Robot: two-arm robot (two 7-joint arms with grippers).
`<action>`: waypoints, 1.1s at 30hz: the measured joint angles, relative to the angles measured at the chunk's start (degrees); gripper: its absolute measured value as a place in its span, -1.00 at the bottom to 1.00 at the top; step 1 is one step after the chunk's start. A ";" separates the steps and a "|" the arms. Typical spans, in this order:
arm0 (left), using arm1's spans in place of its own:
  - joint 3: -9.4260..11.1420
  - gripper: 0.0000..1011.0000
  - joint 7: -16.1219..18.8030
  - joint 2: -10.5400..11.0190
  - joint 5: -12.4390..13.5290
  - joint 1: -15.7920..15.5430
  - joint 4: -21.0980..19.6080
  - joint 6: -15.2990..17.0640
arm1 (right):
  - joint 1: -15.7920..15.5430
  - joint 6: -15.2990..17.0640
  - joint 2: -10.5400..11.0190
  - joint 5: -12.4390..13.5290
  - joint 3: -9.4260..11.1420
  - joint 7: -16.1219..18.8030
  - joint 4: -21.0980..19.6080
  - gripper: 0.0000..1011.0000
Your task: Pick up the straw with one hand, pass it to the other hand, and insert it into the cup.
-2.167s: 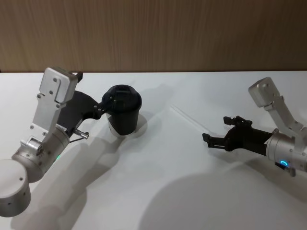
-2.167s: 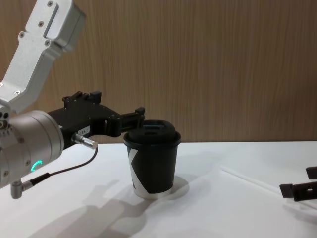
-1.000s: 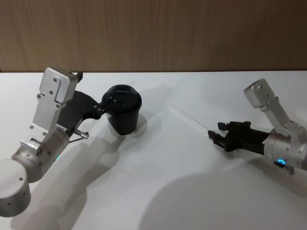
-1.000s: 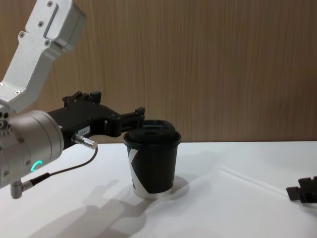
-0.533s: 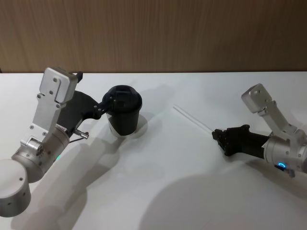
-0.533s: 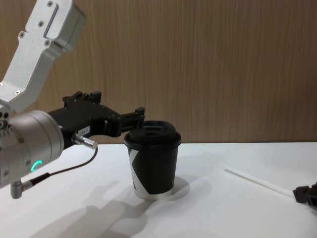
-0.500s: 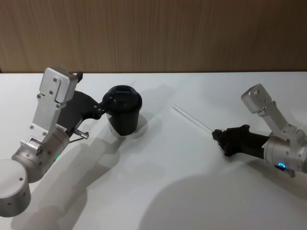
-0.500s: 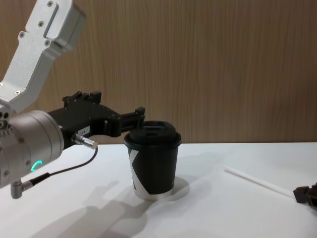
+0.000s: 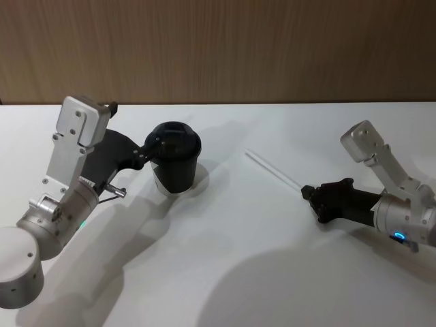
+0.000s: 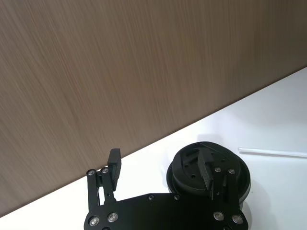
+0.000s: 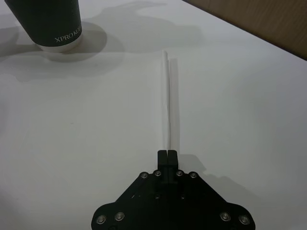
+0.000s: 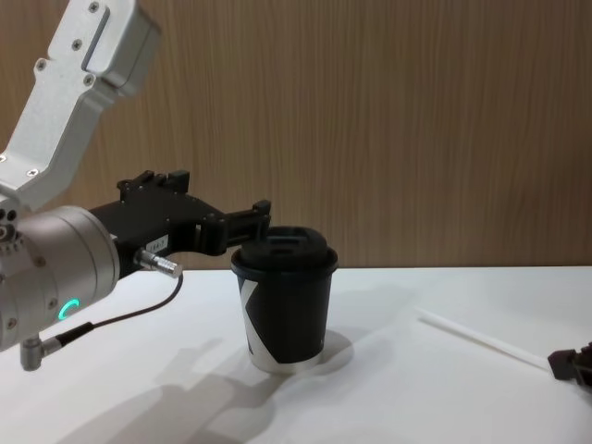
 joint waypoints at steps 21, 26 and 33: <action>0.00 0.98 0.00 0.00 0.00 0.00 0.00 0.00 | -1.39 -3.55 -2.57 7.39 7.06 -2.88 -8.33 -1.00; 0.00 0.98 0.00 0.00 0.00 0.00 0.00 0.00 | -1.79 -4.87 -3.81 9.99 8.96 -3.55 -10.90 -1.00; 0.00 0.98 0.00 0.00 0.00 0.00 0.00 0.00 | -2.28 -6.44 -5.89 13.30 10.67 -3.94 -13.61 -1.00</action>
